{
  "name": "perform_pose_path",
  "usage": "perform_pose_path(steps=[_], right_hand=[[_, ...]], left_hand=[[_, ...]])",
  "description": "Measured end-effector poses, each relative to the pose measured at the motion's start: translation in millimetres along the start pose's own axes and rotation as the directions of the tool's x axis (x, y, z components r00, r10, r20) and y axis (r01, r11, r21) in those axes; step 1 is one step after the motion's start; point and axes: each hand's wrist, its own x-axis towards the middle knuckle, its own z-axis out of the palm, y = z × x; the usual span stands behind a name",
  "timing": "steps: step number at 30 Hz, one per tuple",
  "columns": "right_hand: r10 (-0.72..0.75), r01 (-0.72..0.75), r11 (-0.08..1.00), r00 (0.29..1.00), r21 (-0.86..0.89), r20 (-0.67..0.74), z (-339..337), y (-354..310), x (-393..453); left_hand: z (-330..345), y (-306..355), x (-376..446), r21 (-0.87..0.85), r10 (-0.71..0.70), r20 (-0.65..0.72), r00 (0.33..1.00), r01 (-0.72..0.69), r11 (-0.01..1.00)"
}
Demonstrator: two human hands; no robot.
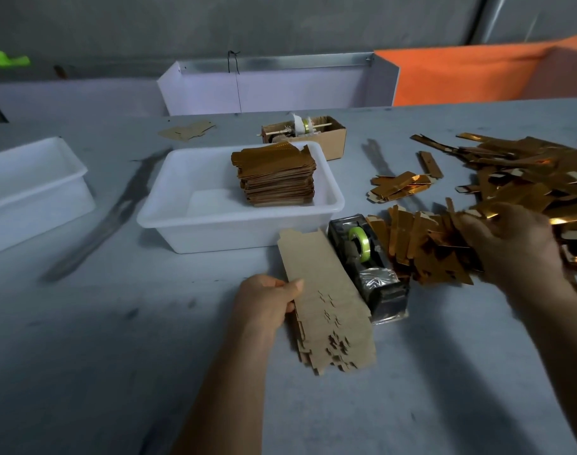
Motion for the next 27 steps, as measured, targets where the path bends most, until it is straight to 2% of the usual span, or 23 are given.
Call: perform_pose_path(steps=[6, 9, 11, 13, 14, 16, 19, 20, 22, 24, 27], right_hand=[[-0.295, 0.294, 0.955, 0.955, -0.023, -0.038, 32.5, -17.7, -47.6], [-0.364, 0.364, 0.931, 0.931, -0.012, -0.013, 34.9, -23.0, -59.0], [-0.388, 0.388, 0.922, 0.921, 0.006, -0.012, 33.4, -23.9, -63.5], [-0.410, 0.410, 0.912, 0.912, 0.008, -0.014, 31.8, -23.4, -67.8], [-0.417, 0.417, 0.909, 0.909, 0.010, -0.014, 30.9, -23.2, -69.6], [-0.415, 0.415, 0.909, 0.910, 0.049, -0.009, 29.9, -23.5, -73.9], [-0.350, 0.323, 0.910, 0.935, 0.261, 0.062, 29.6, -28.4, -83.5], [-0.311, 0.240, 0.888, 0.942, 0.392, 0.126, 28.5, -33.1, -87.6], [-0.270, 0.018, 0.770, 0.915, 0.638, 0.301, 26.7, -42.0, -94.4], [-0.271, -0.141, 0.679, 0.864, 0.720, 0.424, 28.5, -46.7, -96.9], [-0.267, -0.277, 0.555, 0.834, 0.784, 0.483, 29.5, -51.4, -96.3]], left_hand=[[-8.6, 7.9, 1.5, -0.078, -0.076, 0.061, 0.995, 0.081, 0.994], [-13.6, 9.6, 4.6, -0.072, -0.079, 0.063, 0.995, 0.083, 0.994], [-15.7, 9.7, 4.8, -0.019, -0.012, 0.027, 1.000, 0.013, 1.000], [-16.5, 10.0, 2.7, 0.114, 0.116, -0.054, 0.992, -0.109, 0.988], [-17.0, 11.4, -0.9, 0.125, 0.169, -0.099, 0.981, -0.157, 0.980], [-18.9, 14.6, -9.1, 0.009, 0.235, -0.147, 0.961, -0.237, 0.972], [-23.6, 21.7, -25.9, -0.252, 0.273, -0.088, 0.958, -0.286, 0.924], [-24.1, 24.3, -31.8, -0.324, 0.281, -0.049, 0.958, -0.281, 0.903], [-23.8, 30.3, -42.6, -0.433, 0.288, 0.017, 0.957, -0.253, 0.865], [-21.9, 33.8, -49.7, -0.500, 0.301, 0.062, 0.952, -0.231, 0.834], [-20.0, 34.9, -55.6, -0.512, 0.323, 0.096, 0.942, -0.231, 0.827]])
